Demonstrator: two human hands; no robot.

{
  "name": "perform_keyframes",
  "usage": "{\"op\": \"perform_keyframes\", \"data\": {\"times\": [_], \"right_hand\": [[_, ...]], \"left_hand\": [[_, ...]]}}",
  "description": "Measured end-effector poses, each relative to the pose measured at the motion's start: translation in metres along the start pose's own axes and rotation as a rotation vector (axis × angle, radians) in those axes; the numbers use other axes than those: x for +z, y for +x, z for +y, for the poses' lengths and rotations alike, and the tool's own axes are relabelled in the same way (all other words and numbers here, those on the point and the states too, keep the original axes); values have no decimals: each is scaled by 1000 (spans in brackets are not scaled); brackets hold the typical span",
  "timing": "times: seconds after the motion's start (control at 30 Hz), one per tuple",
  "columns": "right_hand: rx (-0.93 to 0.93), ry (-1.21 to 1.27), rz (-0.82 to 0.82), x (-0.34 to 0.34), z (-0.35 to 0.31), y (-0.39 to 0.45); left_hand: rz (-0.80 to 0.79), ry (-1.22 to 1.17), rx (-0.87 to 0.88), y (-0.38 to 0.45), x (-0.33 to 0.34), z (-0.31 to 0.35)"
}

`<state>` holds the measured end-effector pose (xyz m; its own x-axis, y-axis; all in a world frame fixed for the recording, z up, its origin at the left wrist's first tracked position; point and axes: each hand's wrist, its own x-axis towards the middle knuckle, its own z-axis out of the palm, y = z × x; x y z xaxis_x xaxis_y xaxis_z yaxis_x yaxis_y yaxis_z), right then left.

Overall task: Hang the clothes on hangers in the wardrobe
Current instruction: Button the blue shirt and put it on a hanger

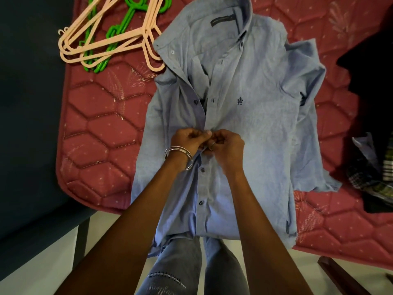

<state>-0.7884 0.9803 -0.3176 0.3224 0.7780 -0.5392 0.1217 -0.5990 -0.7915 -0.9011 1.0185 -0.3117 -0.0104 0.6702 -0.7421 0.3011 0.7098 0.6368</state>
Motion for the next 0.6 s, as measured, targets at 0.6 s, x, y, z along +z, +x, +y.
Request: {"op": "perform_keyframes", "data": {"times": [0.6], "right_hand": [[226, 488, 46, 11, 0, -16]], "left_hand": [[122, -79, -4, 9, 13, -3]]}}
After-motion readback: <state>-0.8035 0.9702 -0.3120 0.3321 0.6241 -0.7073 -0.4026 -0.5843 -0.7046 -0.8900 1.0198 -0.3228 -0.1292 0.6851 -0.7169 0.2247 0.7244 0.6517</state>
